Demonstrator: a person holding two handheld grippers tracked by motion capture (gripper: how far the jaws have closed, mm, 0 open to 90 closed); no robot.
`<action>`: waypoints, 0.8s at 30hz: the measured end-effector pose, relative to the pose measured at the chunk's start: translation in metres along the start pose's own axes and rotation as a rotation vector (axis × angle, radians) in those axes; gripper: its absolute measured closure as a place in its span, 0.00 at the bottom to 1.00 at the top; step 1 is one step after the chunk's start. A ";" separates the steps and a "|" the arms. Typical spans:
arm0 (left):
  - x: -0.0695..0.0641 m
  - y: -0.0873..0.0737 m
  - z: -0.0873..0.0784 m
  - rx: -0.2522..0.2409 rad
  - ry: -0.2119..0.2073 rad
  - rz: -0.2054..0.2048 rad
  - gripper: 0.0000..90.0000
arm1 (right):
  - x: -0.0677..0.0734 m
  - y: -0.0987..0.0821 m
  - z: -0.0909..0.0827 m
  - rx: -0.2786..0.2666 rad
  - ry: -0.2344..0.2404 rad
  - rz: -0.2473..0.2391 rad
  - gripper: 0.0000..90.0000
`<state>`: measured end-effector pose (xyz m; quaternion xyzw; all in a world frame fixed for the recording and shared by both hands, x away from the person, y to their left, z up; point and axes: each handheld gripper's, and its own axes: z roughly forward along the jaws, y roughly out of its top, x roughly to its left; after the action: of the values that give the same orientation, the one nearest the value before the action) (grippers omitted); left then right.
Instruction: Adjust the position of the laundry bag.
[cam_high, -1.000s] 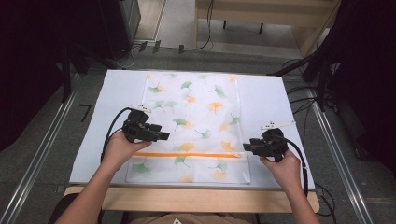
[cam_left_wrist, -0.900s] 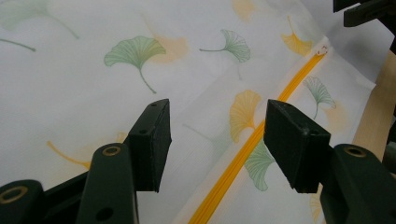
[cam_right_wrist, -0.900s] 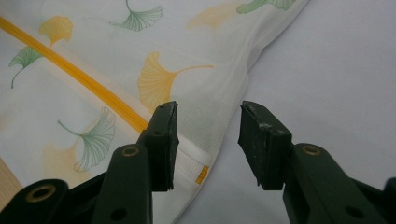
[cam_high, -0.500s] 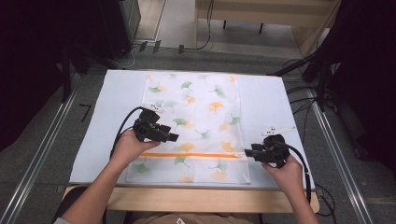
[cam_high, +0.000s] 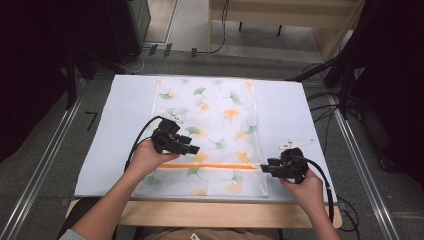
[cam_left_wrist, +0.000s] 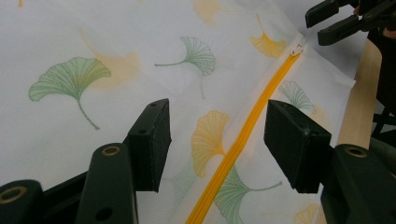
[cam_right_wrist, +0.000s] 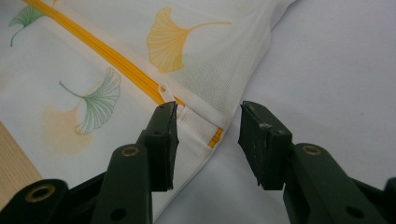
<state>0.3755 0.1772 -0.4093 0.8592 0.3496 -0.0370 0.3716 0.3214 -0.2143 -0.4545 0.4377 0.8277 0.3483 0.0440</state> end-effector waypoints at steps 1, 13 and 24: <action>0.000 0.000 0.001 0.003 0.000 0.002 0.46 | 0.000 -0.001 0.000 0.001 0.000 0.003 0.65; -0.004 0.000 0.008 0.012 0.004 0.015 0.46 | 0.005 -0.004 0.013 0.059 0.002 -0.047 0.64; -0.006 0.000 0.012 0.010 0.002 0.022 0.46 | 0.013 -0.005 0.017 0.052 -0.093 -0.122 0.80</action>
<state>0.3728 0.1658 -0.4156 0.8649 0.3404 -0.0338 0.3673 0.3162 -0.1972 -0.4669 0.4030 0.8588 0.3025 0.0923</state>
